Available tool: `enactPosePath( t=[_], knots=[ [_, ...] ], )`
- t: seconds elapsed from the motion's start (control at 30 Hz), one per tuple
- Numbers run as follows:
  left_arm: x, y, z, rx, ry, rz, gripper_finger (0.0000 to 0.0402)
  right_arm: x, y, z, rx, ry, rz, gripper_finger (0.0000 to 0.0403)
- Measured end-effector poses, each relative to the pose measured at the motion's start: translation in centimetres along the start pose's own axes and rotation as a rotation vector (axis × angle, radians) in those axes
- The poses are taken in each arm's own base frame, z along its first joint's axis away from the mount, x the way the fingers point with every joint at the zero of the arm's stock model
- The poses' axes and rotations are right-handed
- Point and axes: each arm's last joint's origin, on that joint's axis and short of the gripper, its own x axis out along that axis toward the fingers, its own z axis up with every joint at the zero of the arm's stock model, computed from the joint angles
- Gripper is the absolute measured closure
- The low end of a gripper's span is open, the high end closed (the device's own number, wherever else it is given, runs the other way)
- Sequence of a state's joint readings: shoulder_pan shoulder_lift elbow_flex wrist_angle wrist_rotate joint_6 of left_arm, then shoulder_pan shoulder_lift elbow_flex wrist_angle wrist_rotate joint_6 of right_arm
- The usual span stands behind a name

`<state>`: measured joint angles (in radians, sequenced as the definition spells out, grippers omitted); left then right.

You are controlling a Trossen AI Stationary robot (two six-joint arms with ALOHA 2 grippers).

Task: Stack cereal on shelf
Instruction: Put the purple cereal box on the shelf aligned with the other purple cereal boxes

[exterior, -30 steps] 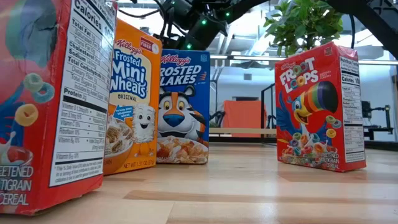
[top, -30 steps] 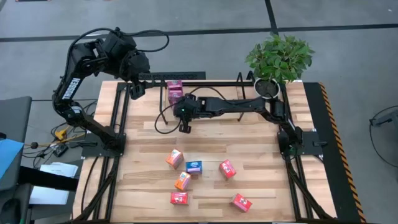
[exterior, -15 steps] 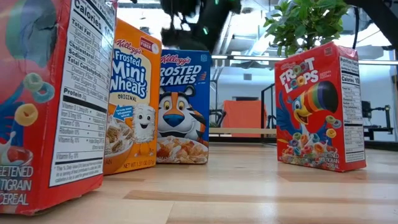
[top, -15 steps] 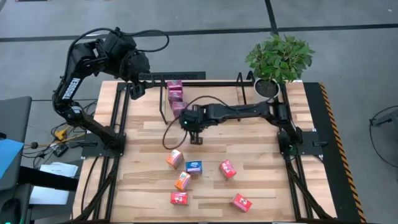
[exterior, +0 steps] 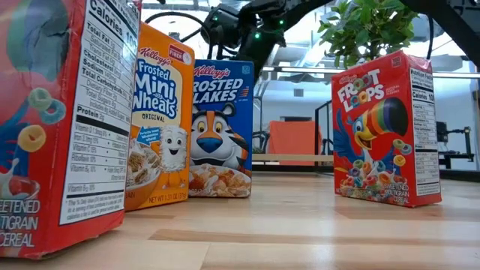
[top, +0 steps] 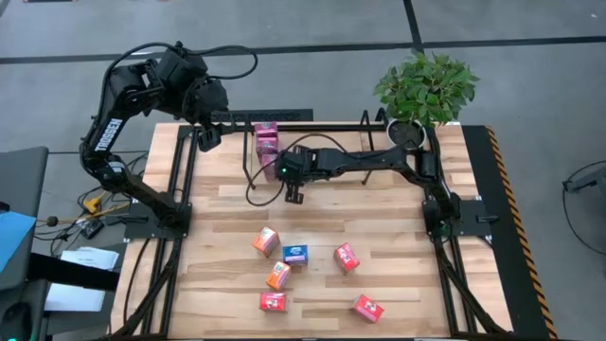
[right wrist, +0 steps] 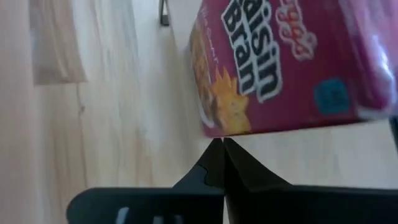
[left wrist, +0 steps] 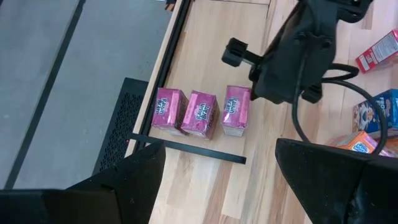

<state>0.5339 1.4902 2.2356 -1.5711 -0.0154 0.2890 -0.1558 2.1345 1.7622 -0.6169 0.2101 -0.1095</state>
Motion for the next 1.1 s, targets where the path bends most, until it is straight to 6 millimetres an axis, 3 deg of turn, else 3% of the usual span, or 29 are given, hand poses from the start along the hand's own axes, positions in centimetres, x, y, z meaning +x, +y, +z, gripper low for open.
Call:
enactPosePath(
  t=[0.27, 0.67, 1.0, 1.1],
  knots=[
    [0.0, 0.0, 0.0, 0.008, 0.000, 0.000, 0.0105, 0.0, -0.5, 0.8, 0.014, -0.087, -0.012, 0.0367],
    [0.0, 0.1, 0.0, 0.013, 0.007, 0.022, 0.0105, -0.2, -0.6, 2.1, 0.002, -0.221, -0.009, 0.0387],
    [0.0, 0.1, 0.0, 0.013, 0.007, 0.022, 0.0105, -0.2, -0.4, 1.9, -0.002, -0.197, -0.031, 0.0369],
    [0.0, 0.1, 0.0, 0.012, 0.007, 0.022, 0.0105, -1.2, -0.1, 2.0, -0.013, -0.188, -0.024, 0.0377]
  ],
)
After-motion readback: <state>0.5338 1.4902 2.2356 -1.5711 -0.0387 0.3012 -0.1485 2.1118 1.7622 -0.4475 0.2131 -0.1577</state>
